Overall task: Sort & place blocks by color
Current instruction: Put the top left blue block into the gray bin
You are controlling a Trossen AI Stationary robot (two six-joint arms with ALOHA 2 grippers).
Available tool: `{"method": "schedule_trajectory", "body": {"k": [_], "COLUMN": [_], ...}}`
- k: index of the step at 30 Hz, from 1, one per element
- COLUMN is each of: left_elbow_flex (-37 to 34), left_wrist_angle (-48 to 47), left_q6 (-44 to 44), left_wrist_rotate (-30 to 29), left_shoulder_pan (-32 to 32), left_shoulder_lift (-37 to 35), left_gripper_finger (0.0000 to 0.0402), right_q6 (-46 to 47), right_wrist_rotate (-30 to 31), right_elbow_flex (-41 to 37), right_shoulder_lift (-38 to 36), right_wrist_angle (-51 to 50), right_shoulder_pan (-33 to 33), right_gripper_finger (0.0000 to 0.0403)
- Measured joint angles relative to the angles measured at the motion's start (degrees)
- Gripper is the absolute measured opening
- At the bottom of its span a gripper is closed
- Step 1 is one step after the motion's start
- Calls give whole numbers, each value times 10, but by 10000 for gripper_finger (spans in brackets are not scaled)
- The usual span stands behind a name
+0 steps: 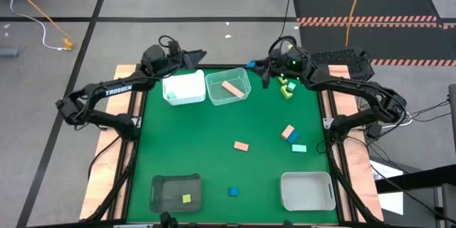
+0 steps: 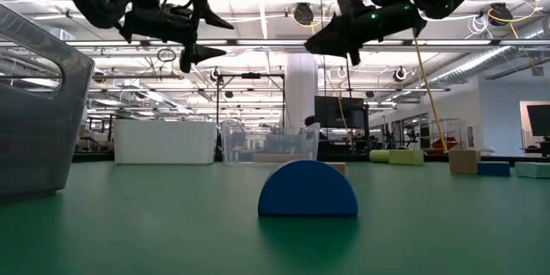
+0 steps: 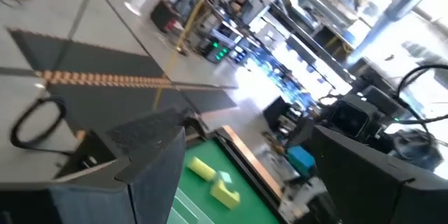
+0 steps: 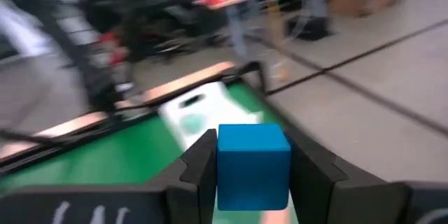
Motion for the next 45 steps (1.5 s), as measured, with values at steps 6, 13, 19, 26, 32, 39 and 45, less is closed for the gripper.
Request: {"method": "schedule_trajectory", "body": {"k": [6,13,19,26,32,39,45], "left_elbow_flex": [0,0,0,0,0,0,0], "left_wrist_angle": [-4,-39,-96,-150,-166,-169,-170], "left_q6": [-14,-37,-27,-3,11,14,17], "left_wrist_rotate": [24,95,106,106,105,105,105], "left_shoulder_pan": [-3,-13,-36,-63,-80,-92,-98], "left_shoulder_lift": [0,-1,-1,-1,-1,0,-1], "left_gripper_finger": [308,308,308,308,308,308,308], "right_q6": [109,286,362,421,436,381,367], "right_wrist_rotate": [-171,-391,-405,-329,-292,-190,-102], "right_elbow_flex": [0,0,0,0,0,0,0], "right_shoulder_lift": [-10,-63,-132,-147,-129,-94,-59], "right_wrist_angle": [-52,-207,-326,-470,-471,-479,-487], "right_shoulder_pan": [28,132,268,444,573,657,673], "right_gripper_finger": [114,114,114,114,114,114,150]}}
